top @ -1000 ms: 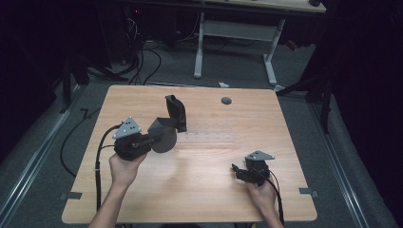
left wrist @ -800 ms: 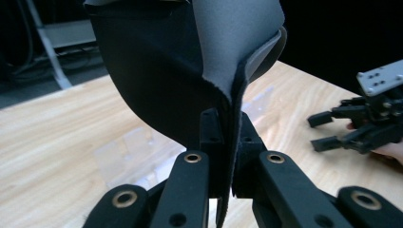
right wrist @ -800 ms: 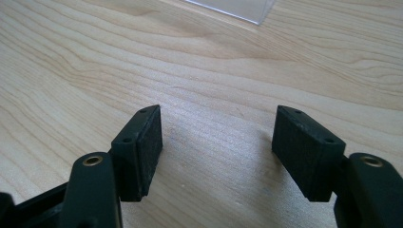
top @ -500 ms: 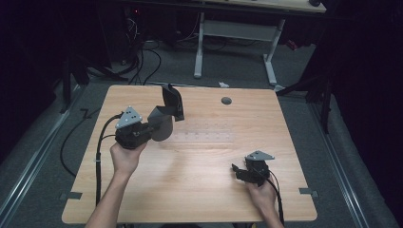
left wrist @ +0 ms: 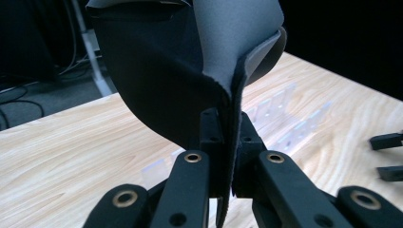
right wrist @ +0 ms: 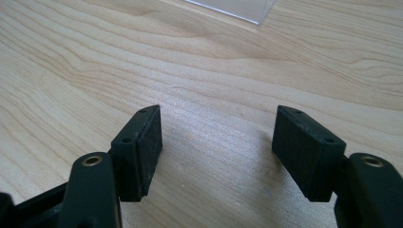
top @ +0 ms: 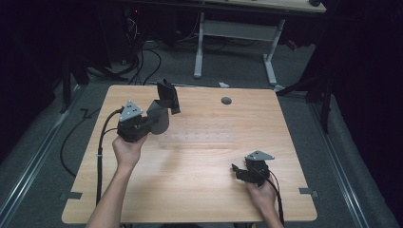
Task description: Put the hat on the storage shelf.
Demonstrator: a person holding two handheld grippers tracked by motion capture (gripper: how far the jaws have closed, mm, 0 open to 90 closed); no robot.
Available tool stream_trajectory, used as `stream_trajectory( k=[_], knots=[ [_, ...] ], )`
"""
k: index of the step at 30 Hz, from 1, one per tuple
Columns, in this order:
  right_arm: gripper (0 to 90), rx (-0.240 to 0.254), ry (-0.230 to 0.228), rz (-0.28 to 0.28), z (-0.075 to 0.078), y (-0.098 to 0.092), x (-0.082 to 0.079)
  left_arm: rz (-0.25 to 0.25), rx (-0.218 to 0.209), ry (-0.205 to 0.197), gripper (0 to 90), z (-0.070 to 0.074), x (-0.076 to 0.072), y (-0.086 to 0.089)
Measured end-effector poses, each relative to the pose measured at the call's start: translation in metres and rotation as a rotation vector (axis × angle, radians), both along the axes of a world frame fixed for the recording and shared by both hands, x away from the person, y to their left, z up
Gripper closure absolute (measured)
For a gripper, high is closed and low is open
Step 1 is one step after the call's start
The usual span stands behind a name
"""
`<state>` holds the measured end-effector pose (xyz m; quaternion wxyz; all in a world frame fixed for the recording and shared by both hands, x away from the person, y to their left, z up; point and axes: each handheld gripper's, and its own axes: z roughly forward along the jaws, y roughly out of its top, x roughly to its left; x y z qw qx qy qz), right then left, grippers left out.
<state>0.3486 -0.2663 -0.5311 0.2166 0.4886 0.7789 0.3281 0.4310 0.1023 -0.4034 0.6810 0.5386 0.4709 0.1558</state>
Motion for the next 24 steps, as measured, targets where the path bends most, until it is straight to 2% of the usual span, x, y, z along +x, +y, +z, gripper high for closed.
stream_trajectory(
  k=[12,24],
  knots=[
    [34.4,-0.001,-0.001,0.000,0.000,0.000,0.000,0.032,0.024,0.004,86.3,-0.013,0.015,-0.004],
    [34.4,-0.001,-0.001,0.000,0.000,0.000,0.000,0.038,0.028,0.026,86.3,-0.023,0.019,-0.009]
  ],
)
